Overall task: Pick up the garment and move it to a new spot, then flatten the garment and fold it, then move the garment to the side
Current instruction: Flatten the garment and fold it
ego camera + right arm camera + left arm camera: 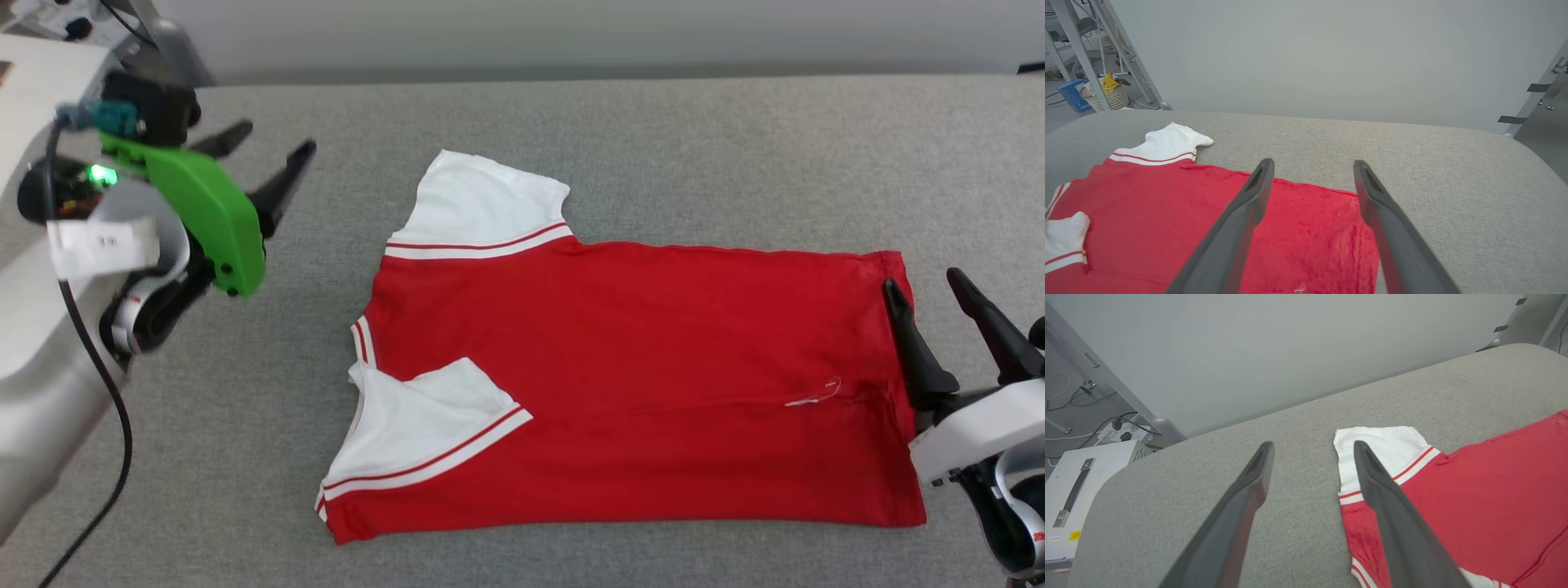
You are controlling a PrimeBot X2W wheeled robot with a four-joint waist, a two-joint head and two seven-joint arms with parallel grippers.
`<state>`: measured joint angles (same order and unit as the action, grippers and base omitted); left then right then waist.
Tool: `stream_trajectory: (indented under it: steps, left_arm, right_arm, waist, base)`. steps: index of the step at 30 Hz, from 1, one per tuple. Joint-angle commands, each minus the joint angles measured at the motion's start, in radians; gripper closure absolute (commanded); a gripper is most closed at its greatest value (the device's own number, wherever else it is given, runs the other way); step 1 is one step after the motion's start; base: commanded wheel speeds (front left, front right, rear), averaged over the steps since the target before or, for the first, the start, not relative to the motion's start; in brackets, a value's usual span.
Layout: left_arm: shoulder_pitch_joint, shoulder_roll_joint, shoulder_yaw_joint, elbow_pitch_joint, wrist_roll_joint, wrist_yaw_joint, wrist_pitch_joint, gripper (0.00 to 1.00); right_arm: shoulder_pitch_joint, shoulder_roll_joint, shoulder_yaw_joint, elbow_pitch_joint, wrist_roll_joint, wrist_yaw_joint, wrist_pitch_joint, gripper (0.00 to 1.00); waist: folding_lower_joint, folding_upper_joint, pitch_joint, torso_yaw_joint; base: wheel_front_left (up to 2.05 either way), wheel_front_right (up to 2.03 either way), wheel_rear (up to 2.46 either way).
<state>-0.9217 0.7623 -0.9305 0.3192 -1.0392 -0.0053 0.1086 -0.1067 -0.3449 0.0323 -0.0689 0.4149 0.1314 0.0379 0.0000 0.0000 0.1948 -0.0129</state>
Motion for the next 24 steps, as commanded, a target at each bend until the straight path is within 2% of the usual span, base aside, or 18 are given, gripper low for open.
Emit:
stream_trajectory:
  steps: [1, 5, 11, 20, 24]
  left_arm:
    - [-0.059, -0.020, 0.010, 0.030, -0.001, -0.015, 0.016, 0.00]
    - [-0.193, -0.075, 0.013, 0.121, -0.009, -0.057, 0.096, 0.00]
    - [-0.384, -0.154, -0.020, 0.256, -0.035, -0.101, 0.300, 0.00]
    - [-0.555, -0.213, -0.115, 0.409, -0.029, -0.121, 0.579, 0.00]
    - [-0.572, -0.216, -0.154, 0.424, -0.036, -0.124, 0.635, 0.00]
  right_arm:
    - [-0.023, 0.013, 0.003, -0.021, -0.017, -0.001, -0.010, 0.00]
    - [-0.046, 0.037, 0.022, -0.061, -0.046, -0.001, -0.014, 0.00]
    - [-0.096, 0.057, 0.058, -0.090, -0.071, -0.001, -0.022, 0.00]
    - [-0.176, 0.065, 0.113, -0.091, -0.085, -0.001, -0.041, 0.00]
    - [-0.201, 0.064, 0.122, -0.085, -0.087, -0.001, -0.053, 0.00]
  waist:
    - [0.0000, 0.0000, 0.092, -0.044]
    - [0.0000, 0.0000, 0.165, -0.071]
    - [0.0000, 0.0000, 0.263, -0.110]
    - [0.0000, 0.0000, 0.380, -0.171]
    - [0.0000, 0.0000, 0.410, -0.187]
  base:
    - [0.00, 0.00, 0.00]
    - [0.00, 0.00, 0.00]
    - [0.00, 0.00, 0.00]
    - [0.00, 0.00, 0.00]
    - [0.00, 0.00, 0.00]
